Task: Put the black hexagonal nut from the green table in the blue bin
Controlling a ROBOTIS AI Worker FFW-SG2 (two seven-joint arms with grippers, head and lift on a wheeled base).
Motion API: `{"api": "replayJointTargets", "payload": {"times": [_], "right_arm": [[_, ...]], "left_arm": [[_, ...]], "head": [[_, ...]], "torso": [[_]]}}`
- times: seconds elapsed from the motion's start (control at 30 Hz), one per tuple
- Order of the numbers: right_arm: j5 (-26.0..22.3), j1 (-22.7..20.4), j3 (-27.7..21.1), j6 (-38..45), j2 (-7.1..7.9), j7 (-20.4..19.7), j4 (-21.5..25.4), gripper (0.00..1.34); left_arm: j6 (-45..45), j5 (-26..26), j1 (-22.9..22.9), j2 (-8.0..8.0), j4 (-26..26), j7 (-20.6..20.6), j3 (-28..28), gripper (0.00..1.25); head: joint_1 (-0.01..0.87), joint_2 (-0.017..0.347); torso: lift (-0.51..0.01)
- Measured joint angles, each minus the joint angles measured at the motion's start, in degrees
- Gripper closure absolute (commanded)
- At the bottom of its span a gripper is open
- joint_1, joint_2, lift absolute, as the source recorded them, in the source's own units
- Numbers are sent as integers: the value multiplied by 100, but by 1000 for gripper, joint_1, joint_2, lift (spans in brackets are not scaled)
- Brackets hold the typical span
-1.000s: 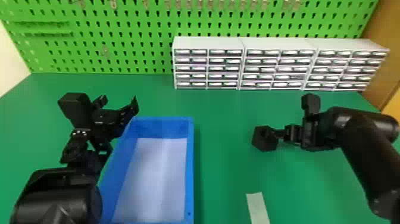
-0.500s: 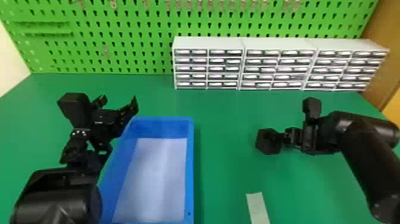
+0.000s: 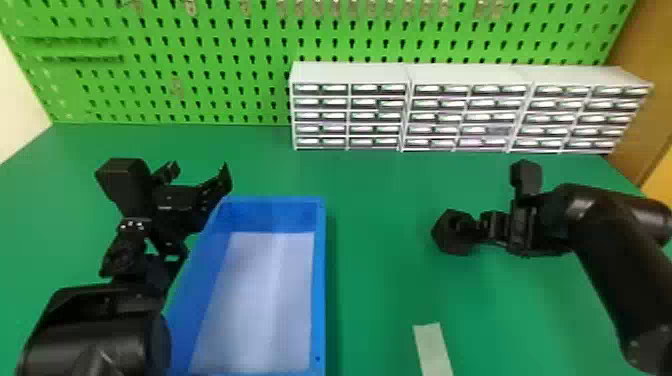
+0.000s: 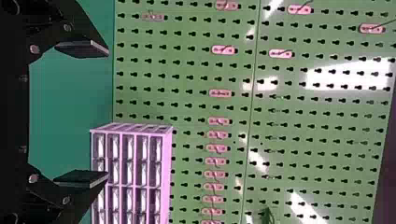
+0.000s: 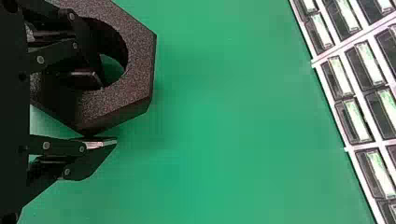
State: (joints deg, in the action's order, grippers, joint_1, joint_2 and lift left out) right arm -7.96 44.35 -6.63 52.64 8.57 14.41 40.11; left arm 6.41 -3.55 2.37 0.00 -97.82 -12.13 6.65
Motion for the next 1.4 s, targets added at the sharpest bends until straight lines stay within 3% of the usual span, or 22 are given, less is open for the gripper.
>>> {"api": "replayJointTargets", "payload": {"times": [0.47, 1.07, 1.4], "right_arm": [[-357, -310, 211, 77, 99, -2, 763, 1033], [-566, -911, 271, -36, 59, 0, 2451, 1033], [-819, -1353, 409, -535, 2, 0, 3602, 1033]], "left_arm": [[0, -6, -17, 0, 0, 0, 6, 335], [0, -14, -39, 0, -1, 0, 12, 337], [0, -26, -43, 0, -1, 0, 38, 341]], "head": [[686, 51], [686, 51], [686, 51]], "torso": [[-97], [-97], [-97]]}}
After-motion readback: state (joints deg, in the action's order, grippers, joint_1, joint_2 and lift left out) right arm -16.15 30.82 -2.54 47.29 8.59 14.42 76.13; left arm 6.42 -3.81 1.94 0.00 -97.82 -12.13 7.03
